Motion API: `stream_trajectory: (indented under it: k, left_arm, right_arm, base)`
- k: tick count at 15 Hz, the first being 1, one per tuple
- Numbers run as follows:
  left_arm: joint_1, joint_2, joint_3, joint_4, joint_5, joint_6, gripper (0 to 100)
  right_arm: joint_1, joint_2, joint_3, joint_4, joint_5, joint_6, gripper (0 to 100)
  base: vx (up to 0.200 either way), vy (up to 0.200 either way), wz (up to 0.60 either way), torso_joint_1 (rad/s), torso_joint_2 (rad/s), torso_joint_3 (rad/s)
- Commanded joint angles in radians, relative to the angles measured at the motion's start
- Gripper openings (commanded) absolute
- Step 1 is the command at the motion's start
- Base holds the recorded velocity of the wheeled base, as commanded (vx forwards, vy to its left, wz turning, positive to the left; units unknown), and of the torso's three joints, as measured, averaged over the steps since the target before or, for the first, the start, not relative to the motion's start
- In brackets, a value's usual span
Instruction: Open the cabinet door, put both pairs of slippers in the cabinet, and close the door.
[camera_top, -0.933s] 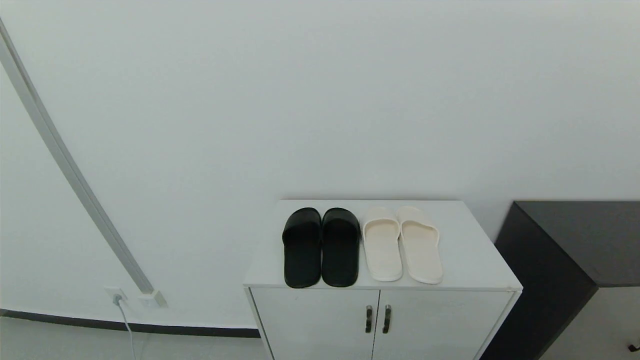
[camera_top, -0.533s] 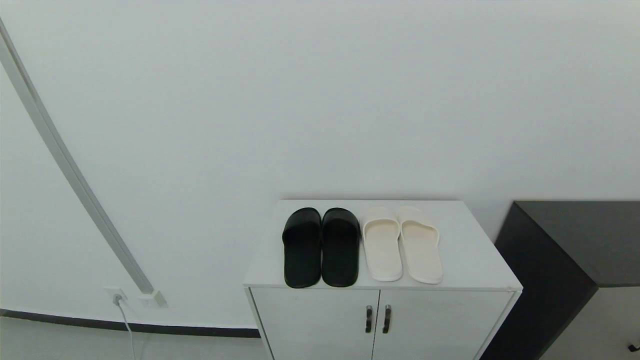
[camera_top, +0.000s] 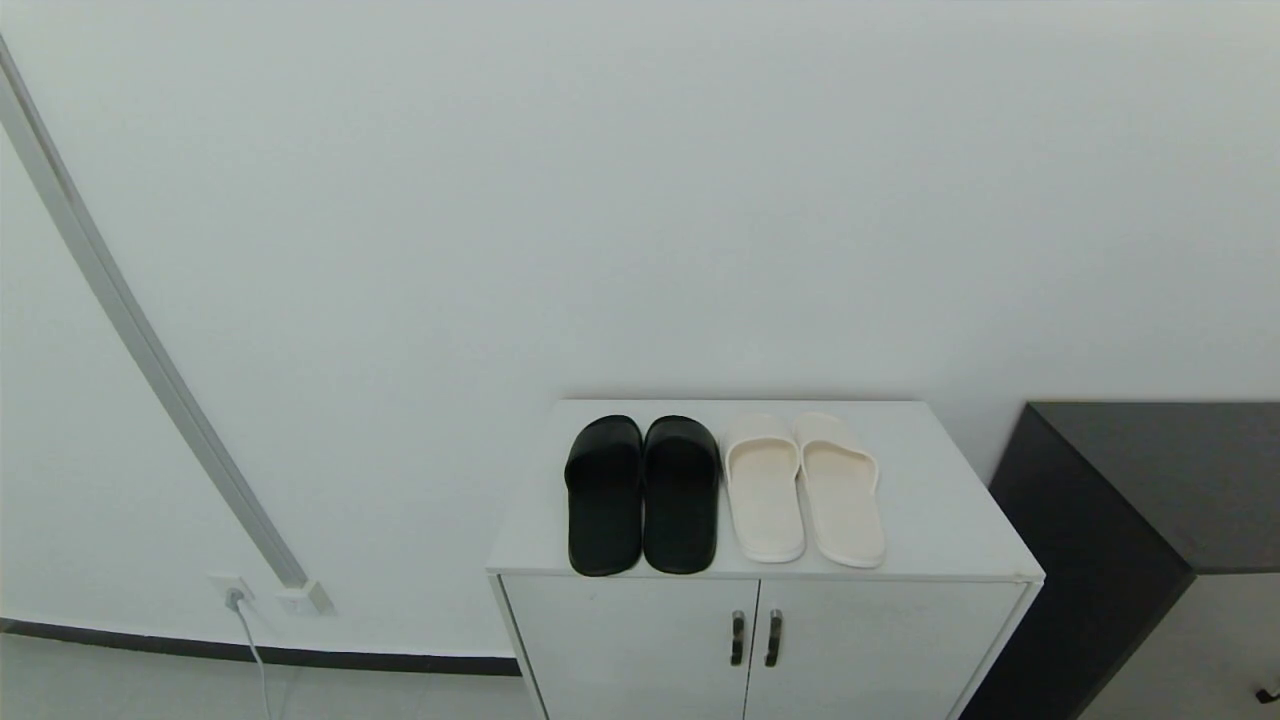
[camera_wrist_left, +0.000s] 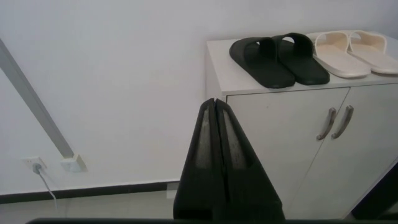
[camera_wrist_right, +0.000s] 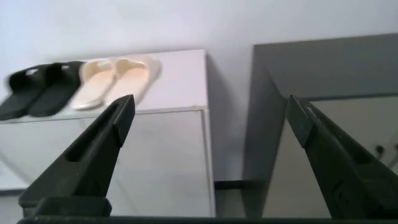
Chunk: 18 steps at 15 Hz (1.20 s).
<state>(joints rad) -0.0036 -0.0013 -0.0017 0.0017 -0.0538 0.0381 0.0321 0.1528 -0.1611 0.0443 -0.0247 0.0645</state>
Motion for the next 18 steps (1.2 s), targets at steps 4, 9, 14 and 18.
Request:
stream_trajectory:
  k: [4,9,14,18]
  left_arm:
    - [0.001,0.001,0.0,0.0,-0.003,-0.001,0]
    - [-0.001,0.001,0.0,0.0,-0.003,-0.001,0]
    - [0.001,0.001,0.0,0.0,-0.003,-0.001,0]
    - [-0.001,0.001,0.0,0.0,-0.001,-0.012,0]
  right_arm:
    - [0.157,0.726,-0.066,-0.406,0.06,0.06,100]
    - [0.407,0.995,-0.169,-0.569,-0.12,0.107,100]
    - [0.626,1.243,-0.31,-0.619,-0.324,0.209,100]
    - [0.637,1.527,-0.336,-0.897,-0.4,0.215,100]
  base:
    - [0.0,0.0,0.0,0.0,0.0,0.0]
    - [0.0,0.0,0.0,0.0,0.0,0.0]
    - [0.0,0.0,0.0,0.0,0.0,0.0]
    - [0.0,0.0,0.0,0.0,0.0,0.0]
